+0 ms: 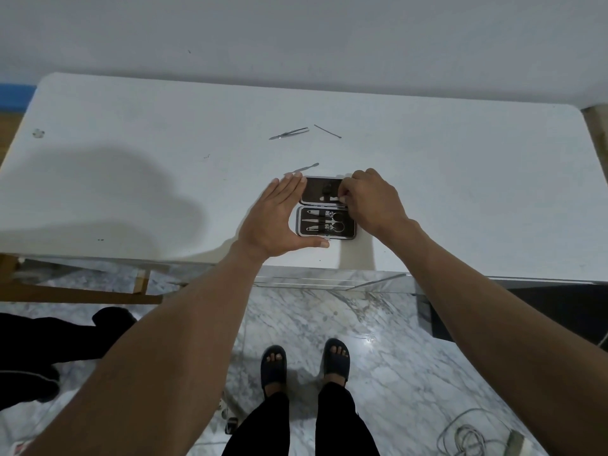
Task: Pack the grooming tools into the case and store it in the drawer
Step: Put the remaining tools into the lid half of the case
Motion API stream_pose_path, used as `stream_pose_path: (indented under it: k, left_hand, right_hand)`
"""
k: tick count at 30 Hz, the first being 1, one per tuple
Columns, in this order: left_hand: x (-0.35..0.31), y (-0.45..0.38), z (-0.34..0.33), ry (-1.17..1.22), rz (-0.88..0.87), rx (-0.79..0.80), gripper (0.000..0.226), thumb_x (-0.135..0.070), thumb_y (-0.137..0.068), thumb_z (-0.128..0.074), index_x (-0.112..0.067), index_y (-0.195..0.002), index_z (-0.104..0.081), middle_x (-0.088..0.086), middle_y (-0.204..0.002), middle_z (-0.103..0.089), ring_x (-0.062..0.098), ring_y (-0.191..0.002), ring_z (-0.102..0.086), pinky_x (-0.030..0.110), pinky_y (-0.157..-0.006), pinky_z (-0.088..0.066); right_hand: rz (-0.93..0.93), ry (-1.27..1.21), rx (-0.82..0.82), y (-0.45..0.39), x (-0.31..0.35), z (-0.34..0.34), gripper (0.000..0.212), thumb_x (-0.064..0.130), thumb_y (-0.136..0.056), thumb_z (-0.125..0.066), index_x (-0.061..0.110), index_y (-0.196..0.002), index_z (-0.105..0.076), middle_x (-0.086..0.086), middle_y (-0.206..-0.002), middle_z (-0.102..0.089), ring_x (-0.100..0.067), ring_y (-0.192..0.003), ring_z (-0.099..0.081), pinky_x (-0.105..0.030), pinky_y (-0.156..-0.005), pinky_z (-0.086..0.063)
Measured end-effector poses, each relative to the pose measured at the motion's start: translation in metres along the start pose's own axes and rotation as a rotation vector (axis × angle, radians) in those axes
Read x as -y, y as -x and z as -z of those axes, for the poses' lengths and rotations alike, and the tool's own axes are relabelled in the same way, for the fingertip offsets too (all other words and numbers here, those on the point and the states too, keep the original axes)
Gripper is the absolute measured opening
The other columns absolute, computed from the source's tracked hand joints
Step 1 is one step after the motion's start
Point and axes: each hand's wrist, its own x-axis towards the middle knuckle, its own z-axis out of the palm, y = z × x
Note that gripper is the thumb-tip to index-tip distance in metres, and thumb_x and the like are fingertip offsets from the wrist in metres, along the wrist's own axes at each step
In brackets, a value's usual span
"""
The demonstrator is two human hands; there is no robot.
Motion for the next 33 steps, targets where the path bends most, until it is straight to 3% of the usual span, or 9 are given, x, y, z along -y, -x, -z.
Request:
stream_pose_path:
  k: [11, 25, 33]
  left_hand:
    - [0.000, 0.000, 0.001, 0.007, 0.012, 0.016, 0.139, -0.097, -0.061, -0.056, -0.007, -0.162, -0.023, 0.007, -0.171, -0.021, 0.016, -0.160, -0.014, 0.039, -0.132, -0.010]
    - [-0.001, 0.000, 0.000, -0.010, 0.001, 0.012, 0.140, -0.100, -0.062, -0.050, -0.005, -0.161, -0.025, 0.009, -0.170, -0.024, 0.018, -0.159, -0.018, 0.043, -0.131, -0.014]
    - [0.000, -0.001, 0.001, -0.008, -0.003, 0.004, 0.141, -0.101, -0.060, -0.051, -0.005, -0.161, -0.027, 0.009, -0.169, -0.026, 0.018, -0.159, -0.019, 0.043, -0.130, -0.015]
  right_hand:
    - [0.067, 0.057, 0.017, 0.002, -0.014, 0.009, 0.012, 0.022, -0.094, -0.055, 0.013, -0.099, -0.062, -0.006, -0.102, -0.060, -0.027, -0.105, -0.050, -0.033, -0.061, -0.040]
    - [-0.003, -0.110, 0.034, -0.003, 0.007, 0.002, 0.016, 0.025, -0.093, -0.058, 0.018, -0.100, -0.070, -0.003, -0.099, -0.065, -0.025, -0.104, -0.052, -0.039, -0.074, -0.049]
    - [-0.033, -0.128, 0.018, 0.004, -0.001, 0.008, 0.014, 0.022, -0.091, -0.059, 0.021, -0.098, -0.071, -0.002, -0.097, -0.064, -0.024, -0.101, -0.051, -0.037, -0.072, -0.048]
